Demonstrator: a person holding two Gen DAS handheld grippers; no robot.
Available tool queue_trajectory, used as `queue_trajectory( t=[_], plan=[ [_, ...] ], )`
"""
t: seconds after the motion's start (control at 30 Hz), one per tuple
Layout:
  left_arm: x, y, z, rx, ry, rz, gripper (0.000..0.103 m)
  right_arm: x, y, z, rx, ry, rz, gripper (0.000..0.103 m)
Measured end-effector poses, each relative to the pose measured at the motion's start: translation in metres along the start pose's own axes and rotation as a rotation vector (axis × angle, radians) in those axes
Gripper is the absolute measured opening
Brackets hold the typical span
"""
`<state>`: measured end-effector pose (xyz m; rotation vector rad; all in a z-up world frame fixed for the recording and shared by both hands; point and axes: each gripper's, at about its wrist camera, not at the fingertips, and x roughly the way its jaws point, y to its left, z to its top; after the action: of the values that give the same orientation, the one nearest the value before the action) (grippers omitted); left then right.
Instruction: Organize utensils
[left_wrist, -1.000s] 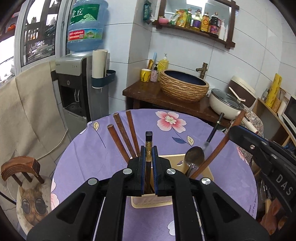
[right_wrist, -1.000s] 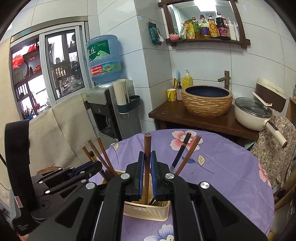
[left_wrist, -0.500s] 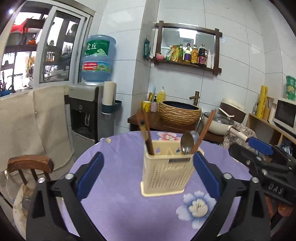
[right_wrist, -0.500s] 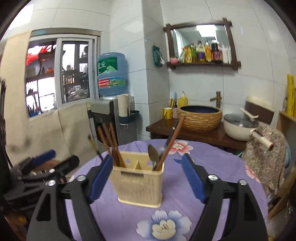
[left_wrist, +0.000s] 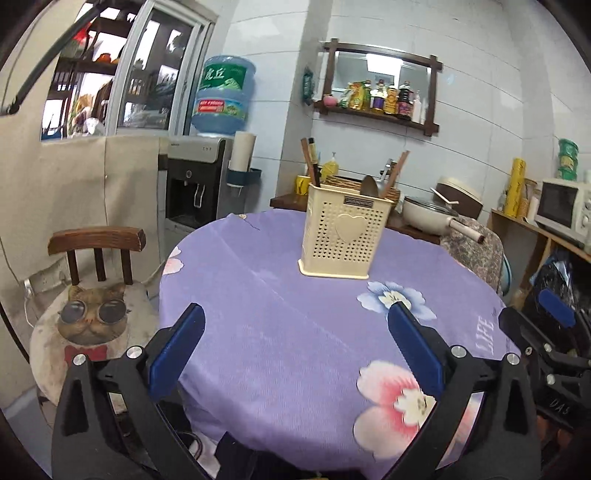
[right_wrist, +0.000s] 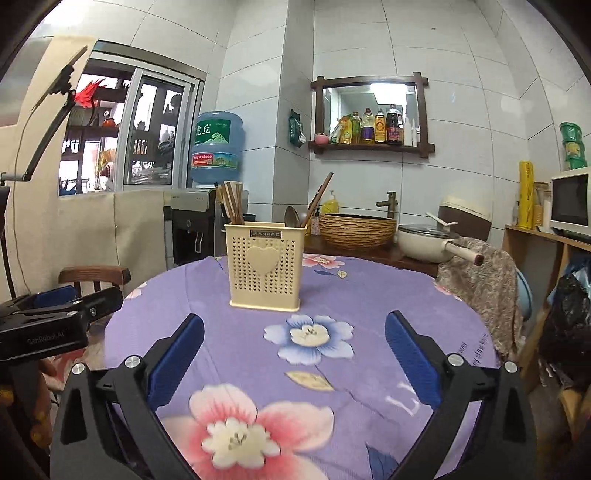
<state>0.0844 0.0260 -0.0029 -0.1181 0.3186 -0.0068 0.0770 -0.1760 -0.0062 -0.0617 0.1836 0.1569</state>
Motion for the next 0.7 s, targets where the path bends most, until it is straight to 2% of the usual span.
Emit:
queue_trajectory(
  t=[0.1, 0.2, 0.27, 0.53, 0.7],
  plan=[
    [-0.035, 0.000, -0.011, 0.030, -0.061, 0.032, 0.097, -0.031, -0.001, -0.008, 0.055, -0.002, 0.014, 0.097],
    [-0.059, 0.004, -0.017, 0.007, -0.067, 0.012, 0.097, -0.056, 0.002, -0.016, 0.079, 0.014, 0.005, 0.097],
    [-0.071, 0.005, -0.019, -0.008, -0.065, -0.011, 0.097, -0.071, 0.007, -0.017, 0.074, -0.007, -0.010, 0.097],
    [-0.094, -0.009, -0.014, 0.011, -0.120, -0.001, 0.097, -0.090, 0.015, -0.015, 0.055, -0.038, -0.030, 0.097],
    [-0.092, -0.014, -0.011, 0.023, -0.103, -0.006, 0.097, -0.092, 0.008, -0.018, 0.088, -0.024, -0.039, 0.097]
  ],
)
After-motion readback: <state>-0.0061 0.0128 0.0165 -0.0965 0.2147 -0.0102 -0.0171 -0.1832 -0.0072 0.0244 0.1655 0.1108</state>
